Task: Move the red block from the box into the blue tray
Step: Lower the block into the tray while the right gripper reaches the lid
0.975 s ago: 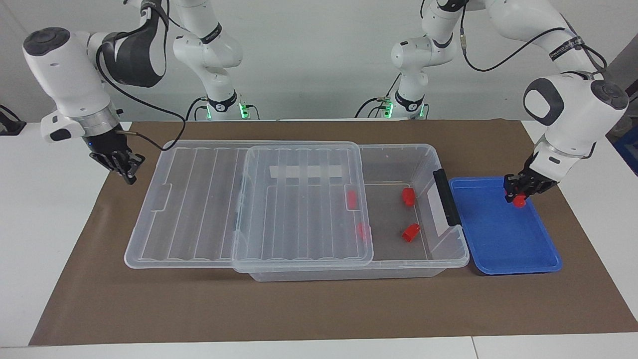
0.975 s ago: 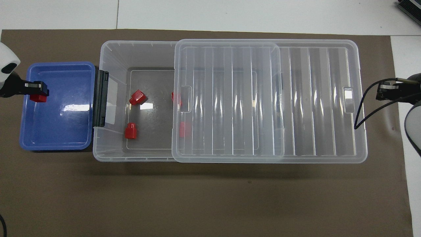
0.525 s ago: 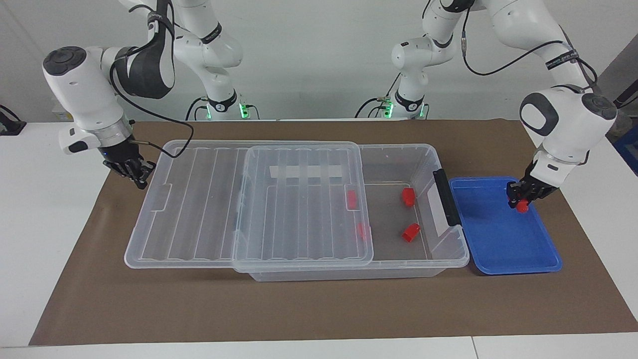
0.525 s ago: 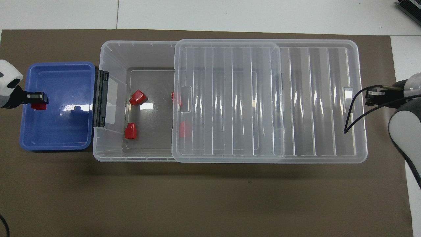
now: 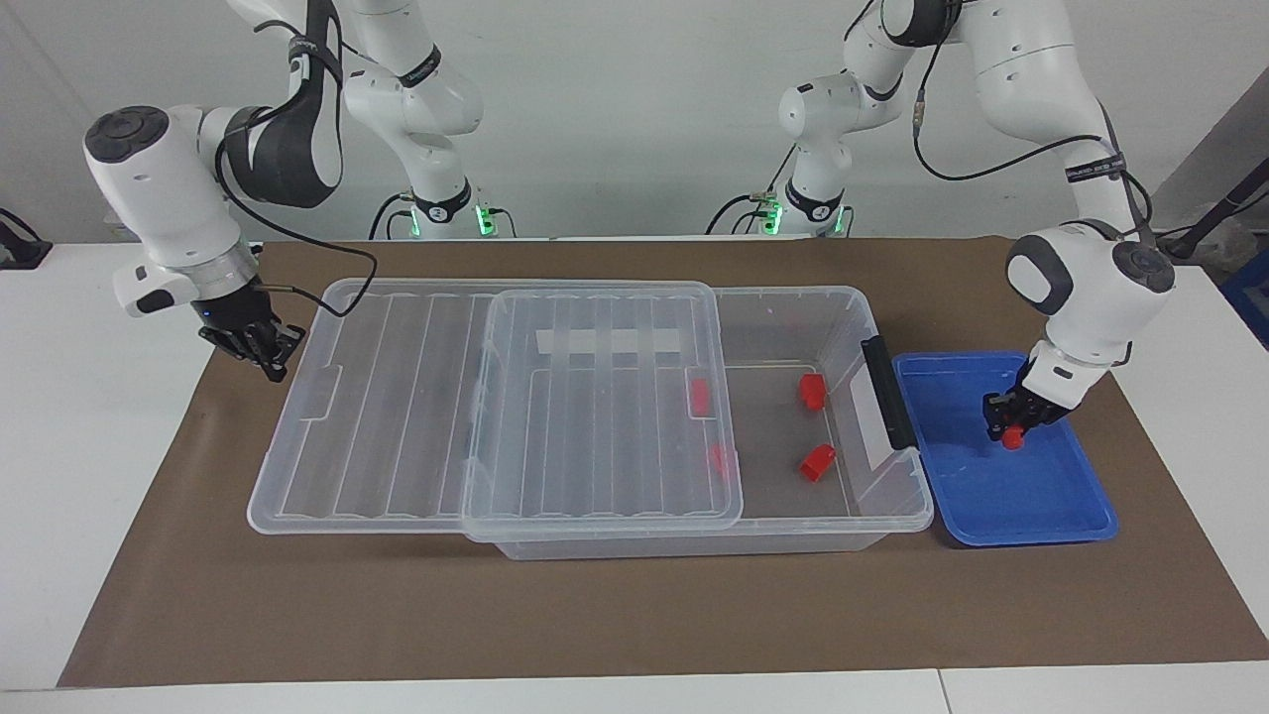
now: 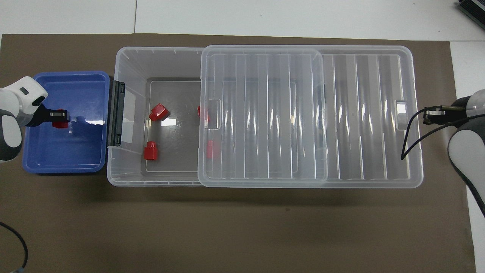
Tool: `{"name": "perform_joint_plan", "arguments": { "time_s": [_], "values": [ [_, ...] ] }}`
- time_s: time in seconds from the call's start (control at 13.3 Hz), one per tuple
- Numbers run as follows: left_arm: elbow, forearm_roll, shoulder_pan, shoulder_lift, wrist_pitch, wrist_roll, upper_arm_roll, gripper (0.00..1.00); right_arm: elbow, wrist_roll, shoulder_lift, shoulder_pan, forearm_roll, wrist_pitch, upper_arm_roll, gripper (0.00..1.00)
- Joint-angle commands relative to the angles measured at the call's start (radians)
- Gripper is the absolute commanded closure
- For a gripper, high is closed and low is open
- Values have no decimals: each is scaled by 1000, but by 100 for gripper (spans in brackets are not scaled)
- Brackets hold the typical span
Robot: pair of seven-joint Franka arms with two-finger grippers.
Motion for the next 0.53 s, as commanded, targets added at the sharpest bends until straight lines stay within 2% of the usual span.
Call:
{"name": "perform_joint_plan", "arguments": {
  "time_s": [0.0,0.15,0.45],
  "values": [
    [-65,18,6,-11,78,18,-1,100,-29,-33,-4,-18,15,35,7,100],
    [-101,18,6,-11,122,18,-1,100,-29,-29,-4,-9,15,30,7,100],
    [-114,18,1,-11,128,18,-1,100,-28,-29,-4,19,16,21,13,100]
  ]
}}
